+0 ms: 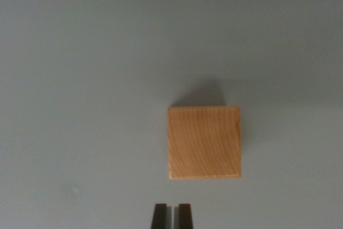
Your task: Push wooden cube
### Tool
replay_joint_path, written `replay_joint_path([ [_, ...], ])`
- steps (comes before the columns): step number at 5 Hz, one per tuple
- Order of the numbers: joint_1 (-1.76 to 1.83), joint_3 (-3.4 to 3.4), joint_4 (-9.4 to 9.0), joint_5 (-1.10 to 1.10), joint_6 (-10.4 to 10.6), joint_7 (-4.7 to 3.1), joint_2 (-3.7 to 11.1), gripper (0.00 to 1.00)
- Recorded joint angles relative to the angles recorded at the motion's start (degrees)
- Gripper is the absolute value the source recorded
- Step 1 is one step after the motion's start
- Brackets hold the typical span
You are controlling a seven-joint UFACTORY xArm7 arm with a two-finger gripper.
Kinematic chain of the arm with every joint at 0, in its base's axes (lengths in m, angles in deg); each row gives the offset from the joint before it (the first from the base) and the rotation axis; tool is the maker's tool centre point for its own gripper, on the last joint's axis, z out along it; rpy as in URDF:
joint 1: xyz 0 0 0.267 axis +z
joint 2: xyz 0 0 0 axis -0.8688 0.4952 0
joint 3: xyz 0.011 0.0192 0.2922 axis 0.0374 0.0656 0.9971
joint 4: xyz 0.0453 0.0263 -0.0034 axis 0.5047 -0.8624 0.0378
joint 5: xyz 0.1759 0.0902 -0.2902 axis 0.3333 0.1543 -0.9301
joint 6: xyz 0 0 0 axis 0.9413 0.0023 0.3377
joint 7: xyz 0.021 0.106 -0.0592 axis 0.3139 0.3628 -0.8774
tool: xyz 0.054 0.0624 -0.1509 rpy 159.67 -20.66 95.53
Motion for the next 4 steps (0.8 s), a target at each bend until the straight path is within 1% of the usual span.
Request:
replay_joint_path([
  [1,-0.25,-0.21,-1.85,-0.15,2.3,-0.58,0.57,0.0],
  [2,-0.25,-0.21,-1.85,-0.15,2.3,-0.58,0.57,0.0],
  [3,-0.49,-0.41,-3.58,-0.3,4.5,-1.12,1.11,0.0],
  [4,-0.49,-0.41,-3.58,-0.3,4.5,-1.12,1.11,0.0],
])
